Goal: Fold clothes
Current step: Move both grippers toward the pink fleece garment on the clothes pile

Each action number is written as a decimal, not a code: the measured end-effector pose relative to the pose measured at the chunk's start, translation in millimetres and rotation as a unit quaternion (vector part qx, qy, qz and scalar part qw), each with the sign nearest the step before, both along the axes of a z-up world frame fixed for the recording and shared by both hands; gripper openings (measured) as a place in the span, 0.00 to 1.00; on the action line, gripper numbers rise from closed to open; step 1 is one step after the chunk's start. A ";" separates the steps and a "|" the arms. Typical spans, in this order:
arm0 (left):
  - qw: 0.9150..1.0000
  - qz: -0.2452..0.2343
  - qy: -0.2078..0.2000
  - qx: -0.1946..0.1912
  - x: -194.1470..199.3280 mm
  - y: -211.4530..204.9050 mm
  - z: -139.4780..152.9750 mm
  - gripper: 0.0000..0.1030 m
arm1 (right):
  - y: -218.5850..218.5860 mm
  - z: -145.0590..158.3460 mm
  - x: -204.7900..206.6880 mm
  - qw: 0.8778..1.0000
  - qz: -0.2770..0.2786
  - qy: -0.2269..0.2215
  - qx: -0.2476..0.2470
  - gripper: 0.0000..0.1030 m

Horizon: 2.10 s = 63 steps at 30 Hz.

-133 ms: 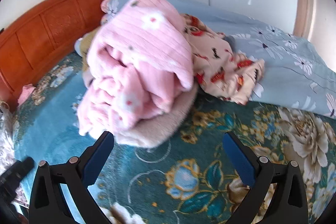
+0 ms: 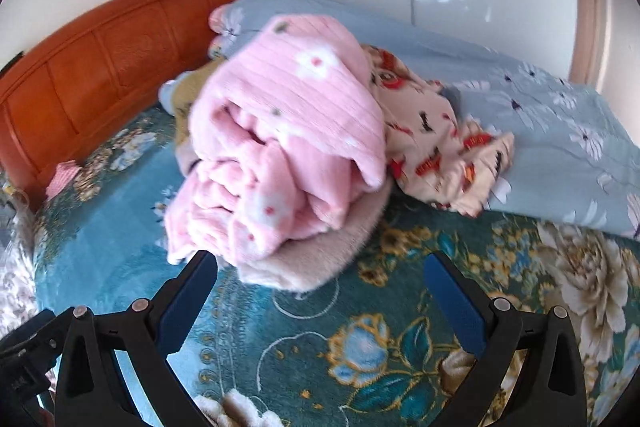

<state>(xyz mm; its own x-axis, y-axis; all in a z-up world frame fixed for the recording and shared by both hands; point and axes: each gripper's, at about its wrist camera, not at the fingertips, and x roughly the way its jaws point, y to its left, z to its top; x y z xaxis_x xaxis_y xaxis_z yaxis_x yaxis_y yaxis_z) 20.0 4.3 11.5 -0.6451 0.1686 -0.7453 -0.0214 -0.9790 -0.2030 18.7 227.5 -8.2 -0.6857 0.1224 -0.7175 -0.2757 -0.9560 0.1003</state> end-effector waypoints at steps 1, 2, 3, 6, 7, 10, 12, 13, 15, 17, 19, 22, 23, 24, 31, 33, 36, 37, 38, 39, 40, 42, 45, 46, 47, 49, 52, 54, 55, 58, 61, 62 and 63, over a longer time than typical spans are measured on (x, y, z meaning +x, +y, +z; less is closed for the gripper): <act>1.000 0.002 0.012 -0.004 4.6 1.0 2.6 1.00 | 1.8 -0.2 0.9 1.000 -0.002 -0.001 0.001 1.00; 1.000 0.004 0.024 -0.009 9.2 2.0 5.3 1.00 | 3.6 -0.4 1.7 1.000 -0.004 -0.002 0.001 1.00; 0.999 0.006 0.036 -0.013 13.8 3.0 7.9 1.00 | 5.0 -0.4 2.4 1.000 -0.007 -0.002 0.003 1.00; 0.999 0.007 0.049 -0.018 23.2 6.7 18.7 1.00 | 5.7 6.0 3.7 1.000 -0.015 0.014 0.014 1.00; 0.999 0.006 0.049 -0.022 23.5 9.4 22.0 1.00 | 7.3 12.9 6.6 1.000 -0.014 0.023 0.010 1.00; 0.997 0.007 0.059 -0.039 24.3 17.0 29.1 1.00 | 11.7 29.4 16.8 0.999 -0.005 0.045 0.006 1.00; 0.997 0.008 0.064 -0.050 24.0 22.1 33.2 1.00 | 16.8 31.3 24.3 0.997 0.019 0.069 -0.003 1.00; 0.996 0.006 0.064 -0.055 21.8 24.7 34.0 1.00 | 17.0 30.8 23.2 0.997 0.022 0.071 -0.003 1.00; 0.996 0.002 0.064 -0.066 17.2 29.7 34.0 1.00 | 18.0 30.1 20.3 0.997 0.032 0.074 -0.001 1.00; 0.995 -0.003 0.063 -0.078 9.6 34.1 32.0 1.00 | 18.0 29.6 16.7 0.996 0.041 0.079 0.003 1.00; 0.995 -0.008 0.059 -0.082 -0.5 36.0 28.1 1.00 | 17.6 30.9 6.7 0.996 0.045 0.079 0.009 1.00; 0.996 -0.007 0.049 -0.077 -18.7 33.8 22.0 1.00 | 19.0 30.6 -11.5 0.996 0.047 0.075 0.007 1.00; 0.996 -0.007 0.047 -0.074 -24.7 33.0 19.8 1.00 | 18.5 30.2 -18.4 0.996 0.049 0.073 0.008 1.00; 0.996 -0.007 0.044 -0.073 -31.9 32.3 17.1 1.00 | 17.8 29.8 -25.2 0.996 0.051 0.070 0.011 1.00; 0.998 -0.022 0.026 -0.055 -78.5 26.2 5.0 1.00 | 13.4 34.3 -70.4 0.997 0.046 0.050 0.034 1.00; 0.998 -0.027 0.021 -0.048 -90.8 23.5 2.8 1.00 | 10.9 36.4 -82.0 0.997 0.043 0.040 0.044 1.00; 0.998 -0.038 0.014 -0.038 -107.6 21.0 0.2 1.00 | 4.8 40.1 -97.3 0.997 0.038 0.023 0.065 1.00; 0.998 -0.041 0.013 -0.036 -111.7 19.8 -0.6 1.00 | 3.4 41.8 -101.6 0.997 0.034 0.019 0.069 1.00; 0.998 -0.044 0.011 -0.035 -116.3 18.4 -1.5 1.00 | 1.9 43.6 -105.8 0.997 0.031 0.016 0.073 1.00; 0.998 -0.046 0.008 -0.034 -121.2 16.8 -2.6 1.00 | 0.5 45.2 -109.6 0.996 0.027 0.014 0.079 1.00; 0.998 -0.048 0.006 -0.032 -125.6 15.5 -3.3 1.00 | -0.2 45.8 -113.6 0.996 0.021 0.008 0.087 1.00; 0.998 -0.054 0.000 -0.026 -134.4 13.5 -4.4 1.00 | -0.3 46.6 -121.2 0.995 0.008 -0.005 0.101 1.00; 0.998 -0.058 -0.008 -0.020 -148.1 11.3 -5.1 1.00 | -0.3 49.6 -130.0 0.993 -0.006 -0.019 0.119 1.00; 0.998 -0.059 -0.011 -0.016 -151.4 11.0 -5.3 1.00 | -0.9 50.5 -131.9 0.991 -0.010 -0.023 0.129 1.00; 0.998 -0.060 -0.013 -0.012 -154.4 11.0 -5.4 1.00 | -1.1 51.5 -133.5 0.990 -0.015 -0.027 0.137 1.00; 0.998 -0.062 -0.015 -0.007 -158.8 11.6 -5.4 1.00 | -0.1 52.8 -135.7 0.988 -0.022 -0.032 0.147 1.00; 0.998 -0.065 -0.016 -0.008 -161.5 12.5 -5.3 1.00 | 2.4 53.6 -141.7 0.986 -0.025 -0.036 0.158 1.00; 0.998 -0.066 -0.016 -0.007 -163.2 13.1 -5.3 1.00 | 1.1 54.1 -148.0 0.985 -0.021 -0.038 0.166 1.00; 0.998 -0.068 -0.016 -0.006 -163.3 13.3 -5.2 1.00 | -0.1 54.2 -151.3 0.985 -0.018 -0.038 0.169 1.00; 0.997 -0.068 -0.017 -0.009 -163.4 13.4 -3.5 1.00 | -2.0 49.3 -158.0 0.984 -0.008 -0.043 0.175 0.96; 0.997 -0.073 -0.012 -0.013 -161.1 12.5 -0.4 1.00 | -3.7 42.3 -166.5 0.983 0.006 -0.051 0.178 0.87; 0.997 -0.074 -0.010 -0.014 -160.1 11.8 0.7 1.00 | -4.5 39.9 -169.6 0.982 0.011 -0.053 0.181 0.86; 0.997 -0.076 -0.009 -0.015 -159.1 11.2 1.8 1.00 | -4.9 37.8 -171.7 0.981 0.012 -0.054 0.186 0.86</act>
